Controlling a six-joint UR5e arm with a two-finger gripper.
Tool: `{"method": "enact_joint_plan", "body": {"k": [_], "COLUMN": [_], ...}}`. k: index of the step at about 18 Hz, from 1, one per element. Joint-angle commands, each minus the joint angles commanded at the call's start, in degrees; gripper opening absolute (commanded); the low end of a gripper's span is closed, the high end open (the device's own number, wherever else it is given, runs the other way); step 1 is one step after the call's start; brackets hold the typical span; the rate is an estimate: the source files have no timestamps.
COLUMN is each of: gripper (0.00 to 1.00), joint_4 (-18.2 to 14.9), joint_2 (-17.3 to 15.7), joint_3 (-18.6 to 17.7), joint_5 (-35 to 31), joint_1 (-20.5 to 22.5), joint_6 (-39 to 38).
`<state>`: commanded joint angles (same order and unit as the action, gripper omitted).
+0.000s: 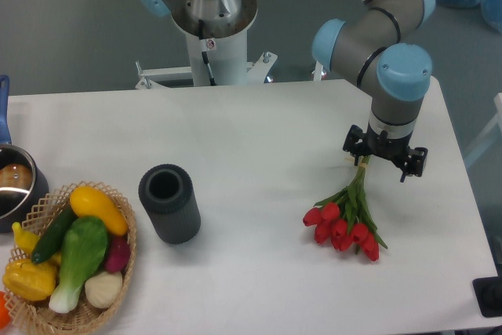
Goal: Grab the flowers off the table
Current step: 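Lower the open gripper down onto the tulip stems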
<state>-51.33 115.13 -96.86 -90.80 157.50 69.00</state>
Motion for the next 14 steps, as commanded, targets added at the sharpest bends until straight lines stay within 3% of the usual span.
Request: {"method": "enact_joint_plan", "body": {"k": [7,14], "gripper": [1.0,1.0], "joint_4": [-0.09,0.09], "joint_2": [2.55,5.19], "joint_3": [-0.97,-0.18], "joint_5": [8.09,8.53], "joint_1": [-0.09,-1.14], "joint_6": [-2.03,-2.65]}}
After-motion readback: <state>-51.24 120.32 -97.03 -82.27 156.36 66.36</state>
